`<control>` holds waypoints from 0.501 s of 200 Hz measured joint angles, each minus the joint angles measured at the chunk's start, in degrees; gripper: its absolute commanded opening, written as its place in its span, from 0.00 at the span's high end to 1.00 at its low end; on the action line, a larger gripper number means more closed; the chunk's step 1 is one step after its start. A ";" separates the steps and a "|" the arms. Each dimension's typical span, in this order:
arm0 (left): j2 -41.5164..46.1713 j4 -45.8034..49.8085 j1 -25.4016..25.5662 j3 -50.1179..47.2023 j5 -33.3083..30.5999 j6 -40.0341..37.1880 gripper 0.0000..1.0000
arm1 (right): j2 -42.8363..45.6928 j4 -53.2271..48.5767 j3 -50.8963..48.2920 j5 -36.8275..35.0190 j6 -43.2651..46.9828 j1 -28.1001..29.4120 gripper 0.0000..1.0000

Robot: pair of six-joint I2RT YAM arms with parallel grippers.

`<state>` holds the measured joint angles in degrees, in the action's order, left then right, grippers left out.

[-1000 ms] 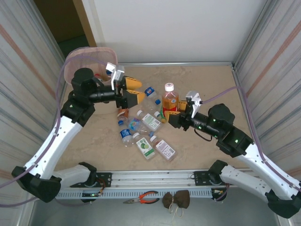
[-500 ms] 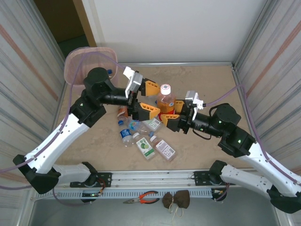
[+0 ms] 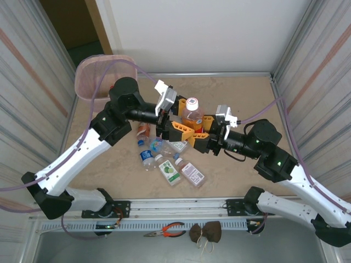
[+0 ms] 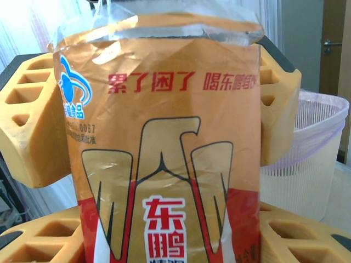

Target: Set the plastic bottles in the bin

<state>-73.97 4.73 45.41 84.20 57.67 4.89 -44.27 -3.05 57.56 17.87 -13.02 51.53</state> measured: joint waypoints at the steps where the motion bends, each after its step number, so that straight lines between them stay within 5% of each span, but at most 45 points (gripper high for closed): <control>1: -0.02 0.00 0.00 0.02 0.02 0.02 0.31 | 0.00 0.02 0.00 0.00 0.00 0.02 0.47; 100: -0.76 -0.33 0.46 0.11 0.39 0.00 0.45 | 0.15 -0.04 0.09 -0.24 0.04 0.59 0.40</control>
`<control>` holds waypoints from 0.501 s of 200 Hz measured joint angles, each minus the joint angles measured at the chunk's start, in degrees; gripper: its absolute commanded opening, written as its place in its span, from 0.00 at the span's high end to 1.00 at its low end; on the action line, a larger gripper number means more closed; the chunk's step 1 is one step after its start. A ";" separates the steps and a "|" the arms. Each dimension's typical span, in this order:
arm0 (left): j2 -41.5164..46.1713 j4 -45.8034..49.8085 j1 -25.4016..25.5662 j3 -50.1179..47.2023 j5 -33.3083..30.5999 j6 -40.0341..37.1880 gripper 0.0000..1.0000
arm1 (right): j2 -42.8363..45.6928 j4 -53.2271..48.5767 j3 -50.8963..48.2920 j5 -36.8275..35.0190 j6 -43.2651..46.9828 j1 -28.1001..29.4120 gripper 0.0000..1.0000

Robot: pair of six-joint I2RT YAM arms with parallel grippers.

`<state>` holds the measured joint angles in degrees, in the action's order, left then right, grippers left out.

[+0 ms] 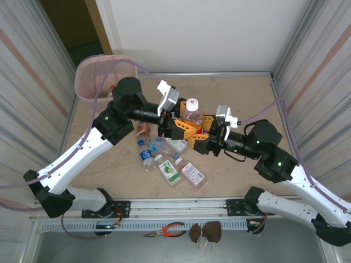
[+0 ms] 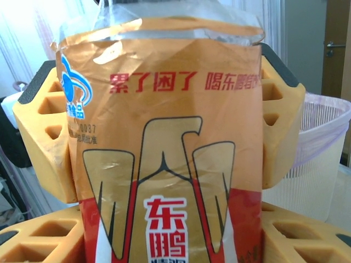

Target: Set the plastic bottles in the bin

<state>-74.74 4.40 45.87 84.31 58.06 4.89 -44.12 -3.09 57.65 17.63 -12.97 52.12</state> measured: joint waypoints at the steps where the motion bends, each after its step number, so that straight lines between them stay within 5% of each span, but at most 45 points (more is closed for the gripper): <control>1: 0.00 0.00 0.00 0.00 0.00 0.00 0.45 | 0.00 -0.02 0.00 0.00 0.00 0.00 0.40; 49: 0.96 3.17 0.28 0.00 -3.08 -2.01 0.45 | 0.00 -1.64 0.39 -1.27 0.35 0.00 0.24; 100: 2.95 8.70 -0.94 0.00 -8.24 -4.94 0.43 | 1.99 -5.11 1.84 -2.84 2.05 0.00 0.19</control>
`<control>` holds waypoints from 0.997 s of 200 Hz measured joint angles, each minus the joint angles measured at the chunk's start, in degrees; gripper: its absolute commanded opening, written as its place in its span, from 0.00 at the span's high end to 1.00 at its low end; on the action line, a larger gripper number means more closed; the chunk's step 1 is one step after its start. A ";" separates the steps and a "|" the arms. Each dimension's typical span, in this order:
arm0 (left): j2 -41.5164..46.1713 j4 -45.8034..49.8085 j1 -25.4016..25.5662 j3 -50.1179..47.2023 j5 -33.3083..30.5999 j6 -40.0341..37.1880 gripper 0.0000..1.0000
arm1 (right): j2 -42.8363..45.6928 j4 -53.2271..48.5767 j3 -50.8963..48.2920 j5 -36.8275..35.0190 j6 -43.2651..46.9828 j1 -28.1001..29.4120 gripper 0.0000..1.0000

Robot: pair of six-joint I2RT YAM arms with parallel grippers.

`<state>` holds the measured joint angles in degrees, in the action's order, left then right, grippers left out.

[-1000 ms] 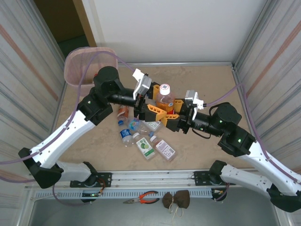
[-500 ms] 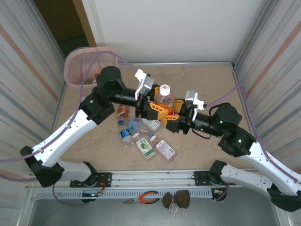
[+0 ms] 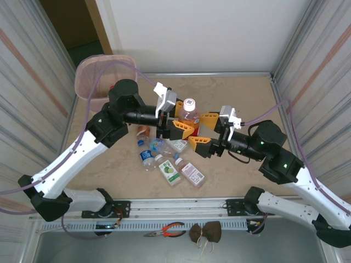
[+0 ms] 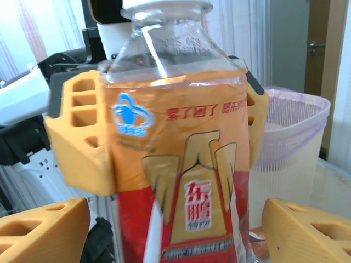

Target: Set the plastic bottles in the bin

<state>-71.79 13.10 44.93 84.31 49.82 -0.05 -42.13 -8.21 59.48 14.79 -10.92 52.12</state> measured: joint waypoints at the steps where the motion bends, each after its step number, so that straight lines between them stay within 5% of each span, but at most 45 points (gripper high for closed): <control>1: 0.04 0.09 -0.09 0.00 -0.15 0.00 0.43 | 0.09 -0.09 0.00 -0.07 0.07 0.00 0.19; 90: 3.98 11.91 -13.55 1.75 -12.48 -1.29 0.43 | 2.84 -4.28 0.00 -4.90 2.51 0.00 0.17; 199: -4.81 27.54 -43.19 15.98 -18.88 -1.20 0.43 | 1.92 -5.22 0.00 -6.73 2.67 0.00 0.17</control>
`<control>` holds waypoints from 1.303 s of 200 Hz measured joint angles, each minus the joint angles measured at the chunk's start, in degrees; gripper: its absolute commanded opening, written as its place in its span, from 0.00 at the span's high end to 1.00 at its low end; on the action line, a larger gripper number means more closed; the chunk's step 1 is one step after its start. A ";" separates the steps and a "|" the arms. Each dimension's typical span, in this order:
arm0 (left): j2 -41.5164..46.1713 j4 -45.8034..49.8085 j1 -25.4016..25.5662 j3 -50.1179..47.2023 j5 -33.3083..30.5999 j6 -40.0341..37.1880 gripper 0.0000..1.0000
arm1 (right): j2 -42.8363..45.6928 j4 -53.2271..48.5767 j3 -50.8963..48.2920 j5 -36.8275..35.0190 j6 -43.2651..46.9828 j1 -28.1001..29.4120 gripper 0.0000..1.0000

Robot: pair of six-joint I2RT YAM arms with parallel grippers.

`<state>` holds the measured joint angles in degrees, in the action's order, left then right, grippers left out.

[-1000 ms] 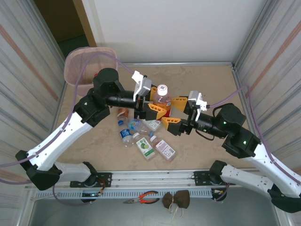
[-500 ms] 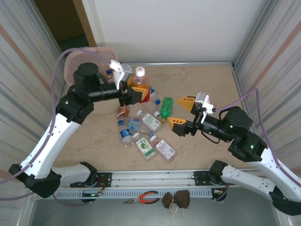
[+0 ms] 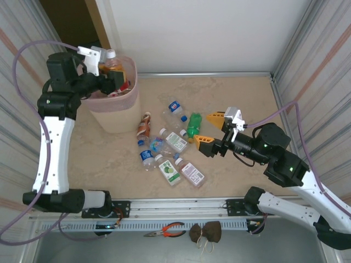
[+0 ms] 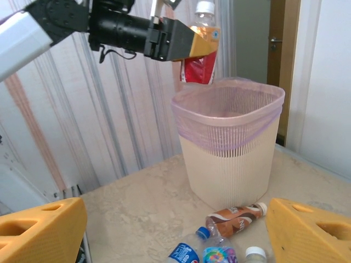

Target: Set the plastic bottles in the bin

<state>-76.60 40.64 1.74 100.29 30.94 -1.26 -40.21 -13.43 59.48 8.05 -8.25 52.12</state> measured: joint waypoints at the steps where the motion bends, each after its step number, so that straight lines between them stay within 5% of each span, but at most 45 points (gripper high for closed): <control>1: -0.11 0.02 -0.13 0.02 0.02 -0.02 0.43 | 0.00 0.00 0.00 -0.02 0.00 0.00 0.17; 107: -18.14 1.53 -7.43 2.21 0.46 0.61 0.44 | 0.92 -0.37 0.00 -0.81 -0.04 0.00 0.17; 260: -32.76 3.85 -4.63 2.12 4.15 2.62 0.29 | 1.20 -0.87 0.00 -1.01 -0.04 0.00 0.16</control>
<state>-109.36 44.49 -2.90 102.41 35.09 1.37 -39.00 -14.31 59.48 7.05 -8.29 52.12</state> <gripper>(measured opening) 0.679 0.835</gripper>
